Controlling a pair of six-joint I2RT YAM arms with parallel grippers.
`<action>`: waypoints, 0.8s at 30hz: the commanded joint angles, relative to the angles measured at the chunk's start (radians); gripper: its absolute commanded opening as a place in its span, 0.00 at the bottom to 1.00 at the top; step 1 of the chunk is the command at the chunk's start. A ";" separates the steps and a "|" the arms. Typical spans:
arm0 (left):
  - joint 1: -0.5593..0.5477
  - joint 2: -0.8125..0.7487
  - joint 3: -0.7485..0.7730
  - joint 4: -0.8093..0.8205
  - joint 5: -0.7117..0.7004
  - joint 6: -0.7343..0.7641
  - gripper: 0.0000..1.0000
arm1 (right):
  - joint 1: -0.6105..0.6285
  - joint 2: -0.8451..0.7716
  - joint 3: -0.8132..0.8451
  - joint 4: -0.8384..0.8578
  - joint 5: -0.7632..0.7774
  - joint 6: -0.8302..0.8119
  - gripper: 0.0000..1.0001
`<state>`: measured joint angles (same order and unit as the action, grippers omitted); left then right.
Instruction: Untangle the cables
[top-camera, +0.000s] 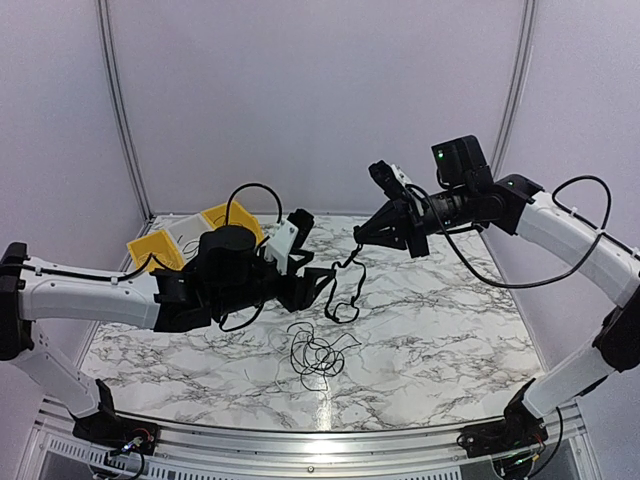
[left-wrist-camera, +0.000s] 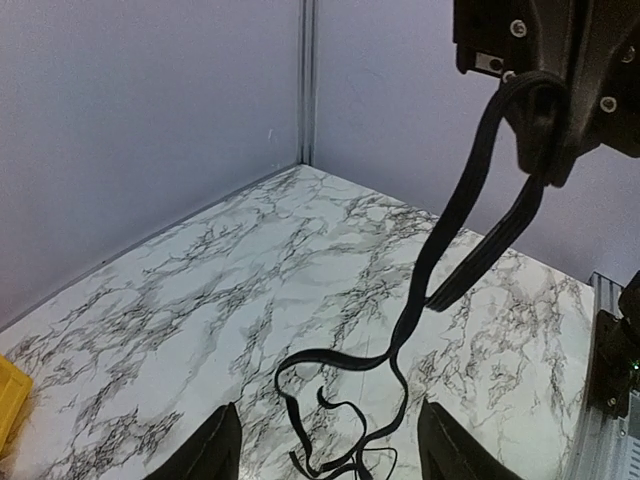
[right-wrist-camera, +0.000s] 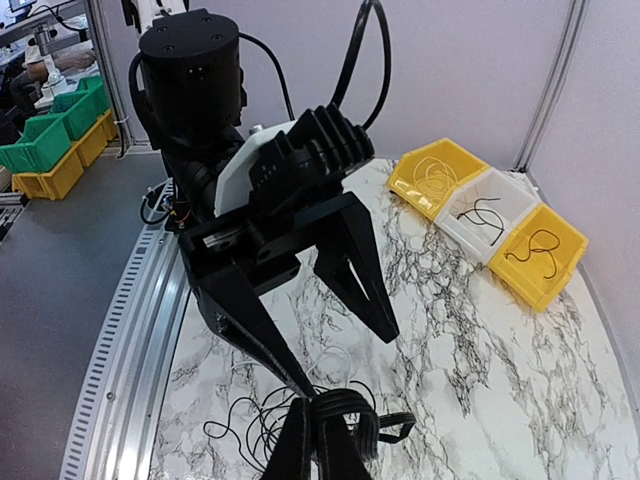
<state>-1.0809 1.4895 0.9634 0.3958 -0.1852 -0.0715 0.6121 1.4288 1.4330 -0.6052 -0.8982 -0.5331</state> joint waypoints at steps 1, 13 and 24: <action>-0.010 0.053 0.062 0.028 0.108 0.065 0.62 | -0.005 0.002 -0.007 0.022 -0.044 -0.008 0.00; -0.011 0.160 0.156 0.028 0.092 0.166 0.54 | 0.002 -0.004 -0.019 0.016 -0.069 -0.006 0.00; -0.010 0.208 0.200 0.031 0.024 0.217 0.15 | 0.002 -0.008 -0.019 0.006 -0.088 -0.007 0.00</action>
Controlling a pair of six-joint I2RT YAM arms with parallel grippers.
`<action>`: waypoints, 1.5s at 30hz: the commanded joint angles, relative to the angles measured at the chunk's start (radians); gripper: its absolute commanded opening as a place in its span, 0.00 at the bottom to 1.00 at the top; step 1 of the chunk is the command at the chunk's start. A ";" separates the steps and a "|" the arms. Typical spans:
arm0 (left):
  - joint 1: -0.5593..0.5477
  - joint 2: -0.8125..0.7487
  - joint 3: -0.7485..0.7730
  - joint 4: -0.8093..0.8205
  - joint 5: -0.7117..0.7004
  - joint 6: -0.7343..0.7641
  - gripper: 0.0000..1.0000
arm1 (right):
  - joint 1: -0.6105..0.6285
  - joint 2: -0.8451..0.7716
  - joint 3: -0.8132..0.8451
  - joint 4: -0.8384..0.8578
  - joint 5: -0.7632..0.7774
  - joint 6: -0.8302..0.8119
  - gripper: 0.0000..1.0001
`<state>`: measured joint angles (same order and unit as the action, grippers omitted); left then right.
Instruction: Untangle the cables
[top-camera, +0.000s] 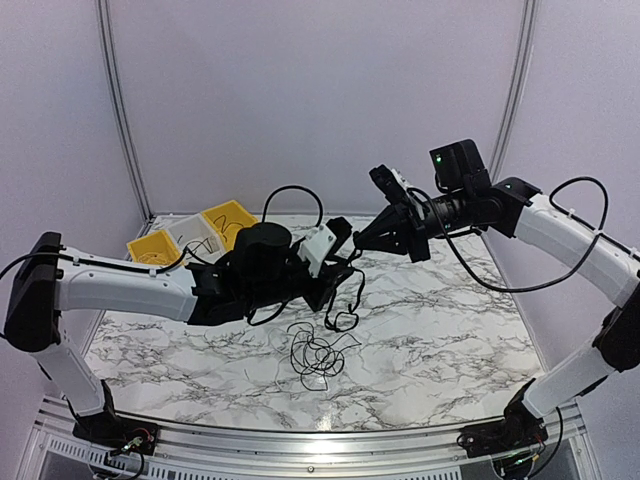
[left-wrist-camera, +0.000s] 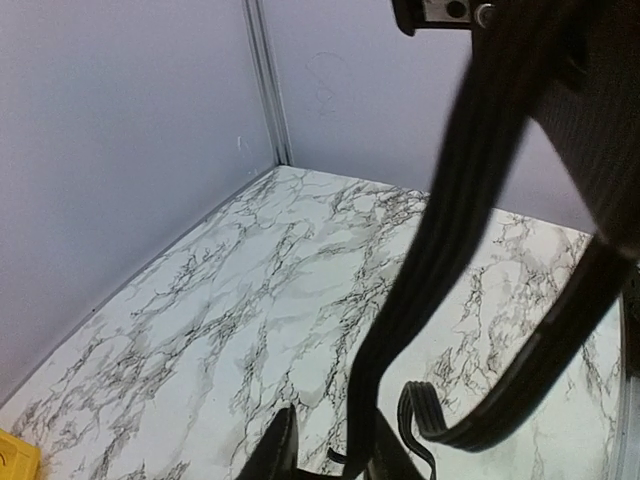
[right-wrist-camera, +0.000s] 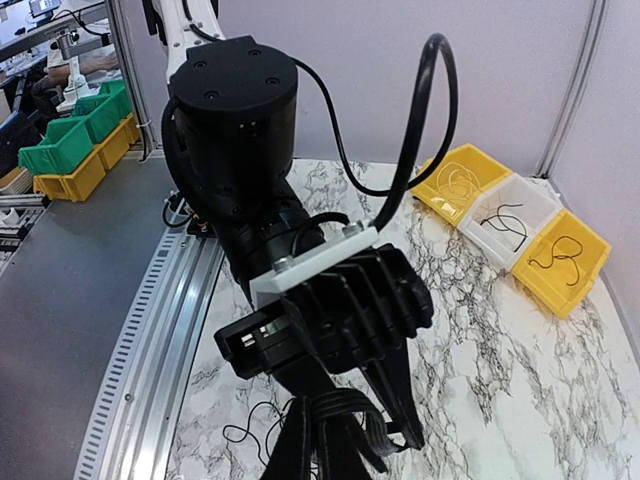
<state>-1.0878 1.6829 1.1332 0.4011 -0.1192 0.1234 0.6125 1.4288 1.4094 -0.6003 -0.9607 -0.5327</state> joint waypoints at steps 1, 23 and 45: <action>-0.002 0.014 0.029 0.025 -0.063 0.020 0.10 | 0.002 -0.009 0.005 0.000 -0.029 -0.010 0.00; 0.195 -0.290 0.031 -0.166 -0.362 -0.146 0.00 | -0.163 -0.050 -0.331 0.163 0.073 -0.065 0.39; 0.485 -0.255 0.468 -0.583 -0.265 -0.310 0.00 | -0.141 0.097 -0.336 0.199 0.123 -0.038 0.42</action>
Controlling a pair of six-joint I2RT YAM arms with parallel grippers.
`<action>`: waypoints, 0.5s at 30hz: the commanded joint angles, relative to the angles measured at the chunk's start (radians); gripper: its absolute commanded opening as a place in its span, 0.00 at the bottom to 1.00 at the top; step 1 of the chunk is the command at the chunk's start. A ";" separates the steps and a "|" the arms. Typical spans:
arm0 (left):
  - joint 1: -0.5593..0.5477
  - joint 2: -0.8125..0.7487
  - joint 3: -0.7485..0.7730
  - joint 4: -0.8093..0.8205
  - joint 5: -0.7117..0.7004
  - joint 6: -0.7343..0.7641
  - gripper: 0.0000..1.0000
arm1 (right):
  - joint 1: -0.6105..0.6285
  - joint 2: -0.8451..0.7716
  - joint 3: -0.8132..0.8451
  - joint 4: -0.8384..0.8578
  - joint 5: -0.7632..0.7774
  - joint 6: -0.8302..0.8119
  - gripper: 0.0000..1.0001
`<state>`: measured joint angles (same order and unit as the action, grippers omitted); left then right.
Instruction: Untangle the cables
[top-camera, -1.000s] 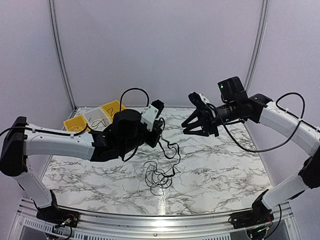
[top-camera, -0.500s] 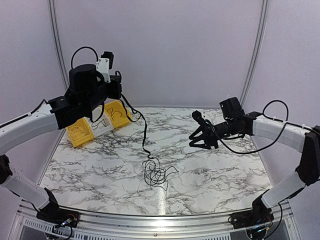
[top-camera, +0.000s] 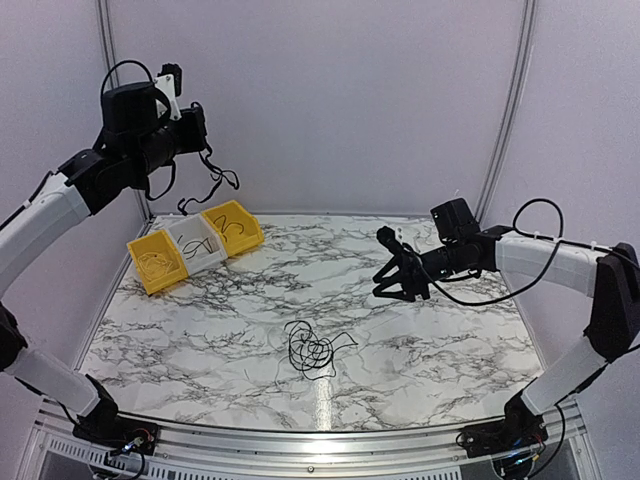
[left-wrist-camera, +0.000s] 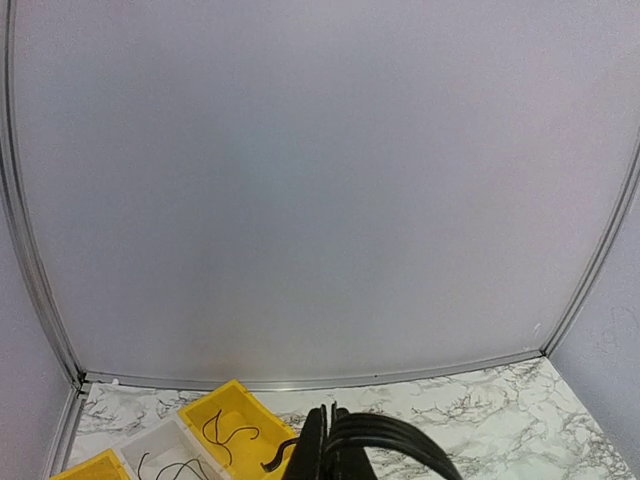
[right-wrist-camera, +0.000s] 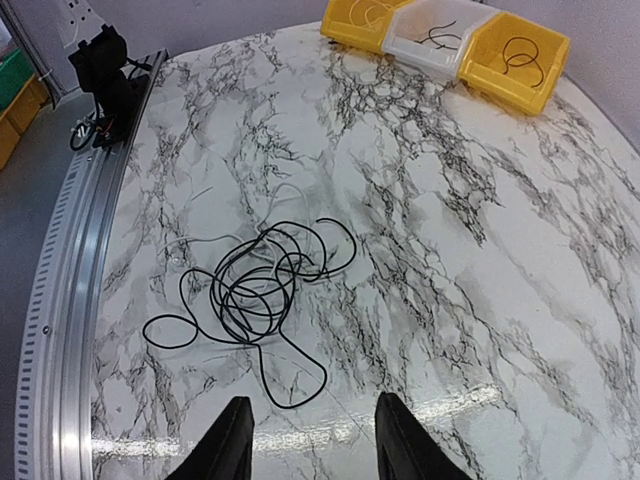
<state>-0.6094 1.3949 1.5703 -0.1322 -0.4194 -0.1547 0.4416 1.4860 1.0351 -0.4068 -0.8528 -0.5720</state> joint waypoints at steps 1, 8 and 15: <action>0.011 0.042 0.033 -0.049 0.040 -0.033 0.00 | 0.039 0.047 0.041 0.001 0.021 -0.002 0.42; 0.078 0.142 0.110 -0.068 0.072 -0.013 0.00 | 0.076 0.055 0.045 0.003 0.054 0.001 0.42; 0.205 0.236 0.158 -0.070 0.156 -0.070 0.00 | 0.078 0.051 0.040 0.004 0.114 -0.018 0.43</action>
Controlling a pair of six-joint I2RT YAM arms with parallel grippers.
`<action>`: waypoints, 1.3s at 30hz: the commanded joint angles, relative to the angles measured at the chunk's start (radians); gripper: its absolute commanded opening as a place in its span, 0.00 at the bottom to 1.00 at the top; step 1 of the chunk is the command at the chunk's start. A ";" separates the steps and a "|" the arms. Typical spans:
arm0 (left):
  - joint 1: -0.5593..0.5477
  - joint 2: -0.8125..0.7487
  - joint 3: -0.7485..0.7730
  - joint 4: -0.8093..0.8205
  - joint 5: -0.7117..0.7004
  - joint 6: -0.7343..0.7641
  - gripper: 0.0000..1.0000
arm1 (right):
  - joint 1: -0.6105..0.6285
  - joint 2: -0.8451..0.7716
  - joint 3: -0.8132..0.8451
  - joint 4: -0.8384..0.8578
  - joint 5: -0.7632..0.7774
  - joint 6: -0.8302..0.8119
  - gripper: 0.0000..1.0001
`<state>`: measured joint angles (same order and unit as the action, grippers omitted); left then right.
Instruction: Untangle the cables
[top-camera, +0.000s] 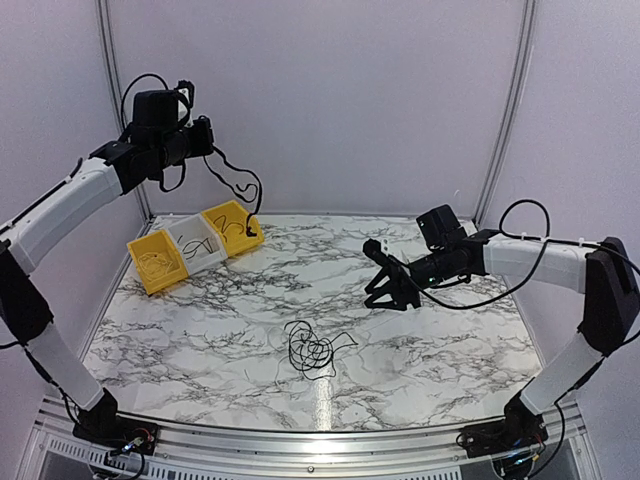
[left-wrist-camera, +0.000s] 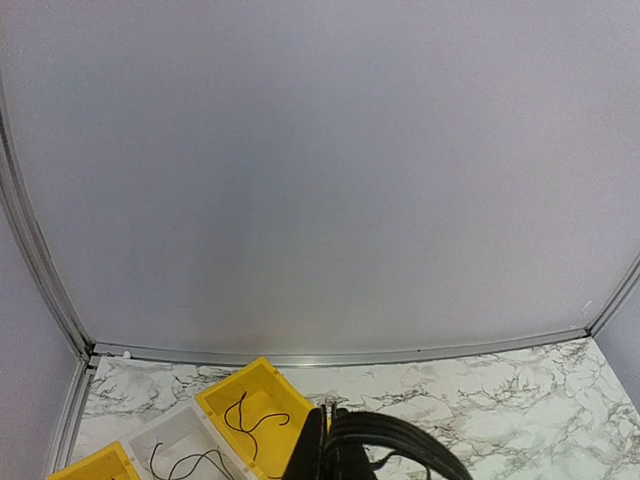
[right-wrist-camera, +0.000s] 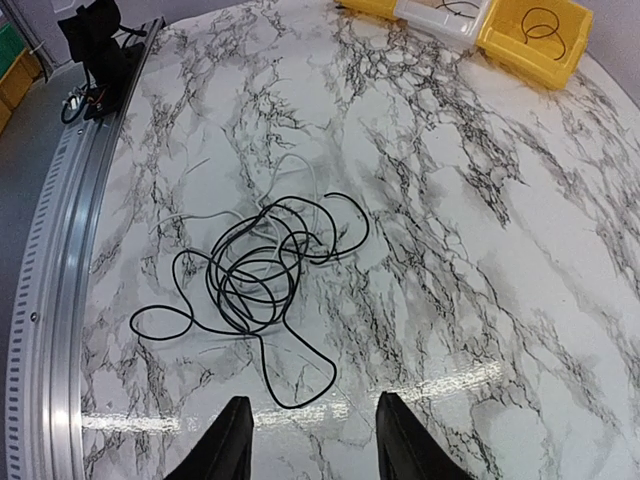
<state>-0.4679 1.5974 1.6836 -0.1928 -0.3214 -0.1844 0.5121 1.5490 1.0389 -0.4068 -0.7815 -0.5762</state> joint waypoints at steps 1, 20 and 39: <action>0.083 0.046 0.050 -0.010 0.073 -0.052 0.00 | 0.007 -0.012 0.036 0.003 0.045 -0.014 0.43; 0.345 0.235 0.098 -0.007 0.266 -0.211 0.00 | 0.008 0.014 0.036 -0.004 0.089 -0.037 0.43; 0.379 0.231 -0.117 0.009 0.193 -0.230 0.00 | 0.008 0.030 0.036 -0.009 0.091 -0.043 0.43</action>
<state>-0.0959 1.8324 1.6135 -0.2039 -0.0742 -0.4042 0.5125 1.5658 1.0389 -0.4110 -0.6960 -0.6044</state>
